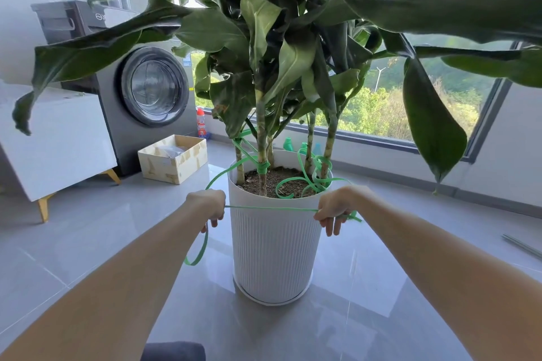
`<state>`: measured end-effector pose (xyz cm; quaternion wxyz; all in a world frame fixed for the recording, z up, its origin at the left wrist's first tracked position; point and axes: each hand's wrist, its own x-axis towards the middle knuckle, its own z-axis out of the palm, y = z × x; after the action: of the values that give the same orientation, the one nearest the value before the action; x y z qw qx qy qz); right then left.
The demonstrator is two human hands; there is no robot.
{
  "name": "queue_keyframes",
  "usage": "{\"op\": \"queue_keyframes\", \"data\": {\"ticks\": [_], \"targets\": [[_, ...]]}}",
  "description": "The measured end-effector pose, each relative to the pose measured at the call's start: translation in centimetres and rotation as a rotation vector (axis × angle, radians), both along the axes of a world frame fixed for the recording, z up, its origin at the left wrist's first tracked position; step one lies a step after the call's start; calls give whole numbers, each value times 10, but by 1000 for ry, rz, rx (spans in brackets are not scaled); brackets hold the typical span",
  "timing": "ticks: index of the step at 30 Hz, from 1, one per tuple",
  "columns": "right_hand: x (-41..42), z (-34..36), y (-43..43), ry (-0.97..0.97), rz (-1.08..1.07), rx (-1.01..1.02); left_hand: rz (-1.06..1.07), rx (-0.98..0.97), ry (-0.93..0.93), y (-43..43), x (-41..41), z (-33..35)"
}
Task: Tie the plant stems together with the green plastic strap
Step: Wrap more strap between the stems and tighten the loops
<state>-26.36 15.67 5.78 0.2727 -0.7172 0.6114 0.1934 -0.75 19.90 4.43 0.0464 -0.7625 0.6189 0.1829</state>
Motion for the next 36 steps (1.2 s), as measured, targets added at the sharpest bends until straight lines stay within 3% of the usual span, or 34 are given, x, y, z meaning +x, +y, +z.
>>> {"op": "queue_keyframes", "data": {"ticks": [4,8,10,14,16,20,27,32,36], "targets": [[-5,1,1,-199,2,-49,-124,36,-116,-8,-5,-2],[-1,8,2,-292,8,-90,-191,-85,-153,-10,-26,0],[2,8,2,-297,32,-113,-200,-123,-26,-14,-35,1],[8,11,2,-294,93,-167,-254,-116,493,-14,-51,6],[10,11,1,-287,114,-191,-281,-127,597,-10,-58,8],[10,8,-2,-261,151,-231,-401,-262,436,-10,-61,7],[-6,-2,-3,-86,148,-184,-280,-283,129,-6,-32,12],[-14,0,-4,-138,131,-275,-224,-208,355,-5,-17,9],[6,6,-3,-281,105,-443,-323,-74,354,-8,-21,4]]}}
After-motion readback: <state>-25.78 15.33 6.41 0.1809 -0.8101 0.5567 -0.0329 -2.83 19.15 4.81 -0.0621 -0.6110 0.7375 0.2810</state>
